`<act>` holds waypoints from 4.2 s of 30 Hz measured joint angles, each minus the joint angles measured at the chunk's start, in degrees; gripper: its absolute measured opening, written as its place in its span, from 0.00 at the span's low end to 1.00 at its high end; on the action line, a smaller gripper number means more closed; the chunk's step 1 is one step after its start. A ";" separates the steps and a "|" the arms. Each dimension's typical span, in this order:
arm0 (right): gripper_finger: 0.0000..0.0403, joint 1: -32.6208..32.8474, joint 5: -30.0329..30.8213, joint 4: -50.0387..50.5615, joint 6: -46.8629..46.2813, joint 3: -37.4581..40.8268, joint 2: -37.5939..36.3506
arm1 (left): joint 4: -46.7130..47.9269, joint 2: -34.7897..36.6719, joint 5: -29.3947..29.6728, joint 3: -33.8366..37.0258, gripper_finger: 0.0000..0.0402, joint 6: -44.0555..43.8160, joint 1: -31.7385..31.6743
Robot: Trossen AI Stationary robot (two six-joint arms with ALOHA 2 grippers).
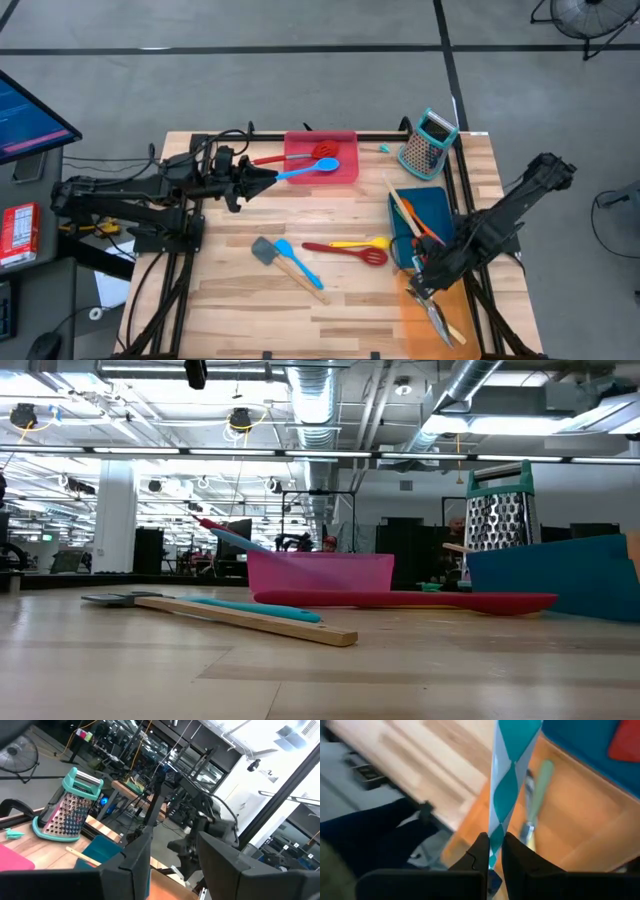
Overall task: Pick & Place Kitchen Items
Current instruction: Put the blue kitchen knife into the orange bin, then put the gray spatula into the blue bin
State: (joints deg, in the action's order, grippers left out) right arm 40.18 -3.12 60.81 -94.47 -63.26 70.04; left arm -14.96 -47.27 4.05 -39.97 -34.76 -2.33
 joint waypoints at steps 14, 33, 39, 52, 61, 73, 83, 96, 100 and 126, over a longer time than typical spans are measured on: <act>0.07 4.07 -4.76 0.30 -1.06 0.00 12.82 | -0.09 1.06 0.00 0.00 0.36 -0.15 0.00; 0.10 2.61 -5.20 -6.04 2.46 1.25 19.29 | 0.00 1.05 -0.02 0.00 0.36 -0.04 0.00; 0.14 1.62 -5.92 -6.05 2.24 3.06 19.26 | 0.00 1.05 -0.04 0.00 0.36 -0.04 0.00; 0.22 0.51 -6.01 -6.90 3.40 3.72 18.71 | 2.08 1.05 -2.75 0.00 0.37 5.39 -0.02; 0.49 -0.55 -5.37 -7.21 4.54 3.72 12.96 | 22.83 1.03 -15.32 -0.02 0.47 21.69 0.76; 0.55 -2.00 -4.39 -7.41 5.06 3.71 11.28 | 26.93 -8.64 -22.11 3.74 0.47 36.43 4.36; 0.52 -2.01 -4.52 -7.59 5.06 3.72 11.28 | 17.17 -24.36 -26.50 6.05 0.46 45.30 7.63; 0.50 -2.01 -4.74 -7.73 5.00 3.69 11.28 | 11.13 -41.25 -26.63 6.05 0.46 51.08 11.31; 0.50 -2.01 -4.72 -7.73 4.98 3.69 11.28 | 8.43 -44.58 -22.89 6.05 0.46 51.09 12.13; 0.50 -2.05 -4.41 -7.51 5.04 3.69 11.28 | 3.50 -52.09 -20.66 5.86 0.10 51.87 12.11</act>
State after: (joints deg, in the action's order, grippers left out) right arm 38.13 -7.53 53.30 -89.43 -59.57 81.32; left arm -11.46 -99.36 -16.60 -34.11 17.11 9.78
